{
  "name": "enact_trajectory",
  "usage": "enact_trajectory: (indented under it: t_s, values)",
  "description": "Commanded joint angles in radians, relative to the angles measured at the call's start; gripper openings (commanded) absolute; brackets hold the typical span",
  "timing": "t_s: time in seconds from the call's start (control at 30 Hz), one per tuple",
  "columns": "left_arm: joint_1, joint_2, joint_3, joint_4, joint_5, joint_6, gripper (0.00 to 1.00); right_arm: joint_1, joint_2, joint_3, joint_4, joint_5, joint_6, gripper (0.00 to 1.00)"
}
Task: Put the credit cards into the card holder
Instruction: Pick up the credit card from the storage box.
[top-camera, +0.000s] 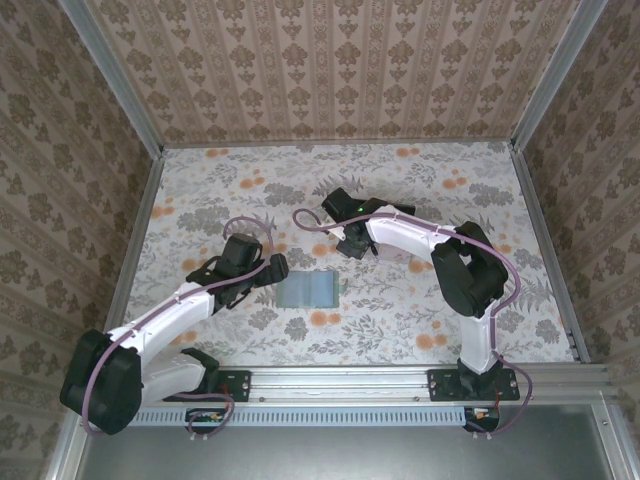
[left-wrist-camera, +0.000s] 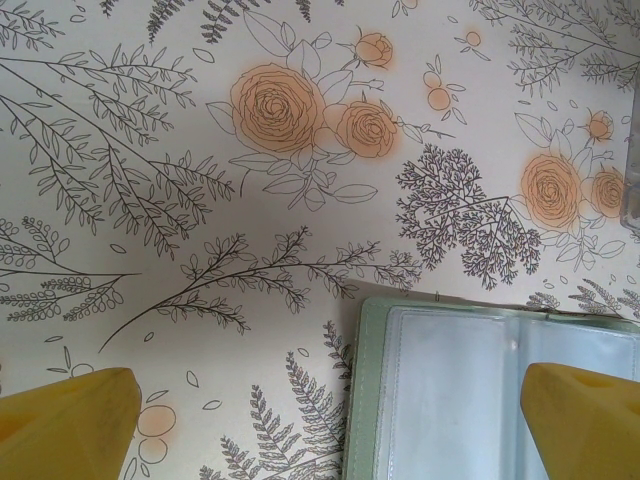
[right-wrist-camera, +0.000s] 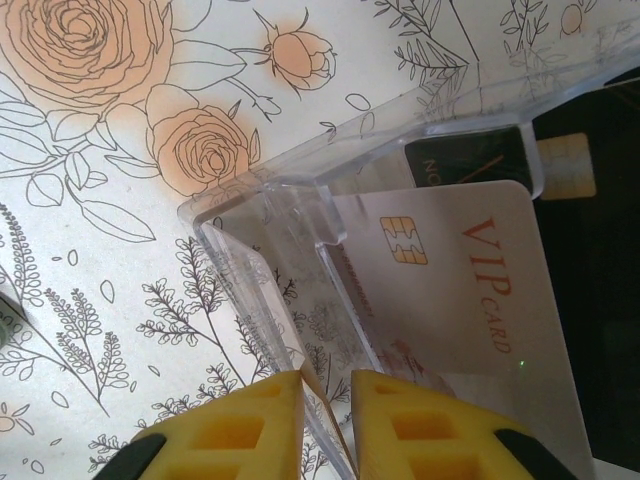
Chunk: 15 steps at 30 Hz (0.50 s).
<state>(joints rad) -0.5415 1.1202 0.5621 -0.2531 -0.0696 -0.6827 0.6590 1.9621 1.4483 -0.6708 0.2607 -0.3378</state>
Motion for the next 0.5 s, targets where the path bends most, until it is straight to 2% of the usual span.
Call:
enact_trajectory:
  t_s: [0.0,0.47]
  values:
    - [0.009,0.009,0.008,0.009,0.014,0.022,1.00,0.003,0.002,0.008,-0.038,-0.010,-0.012,0.18]
    - [0.009,-0.003,0.007,0.008,0.021,0.022,1.00,0.017,-0.024,-0.007,-0.006,-0.022,-0.087,0.05]
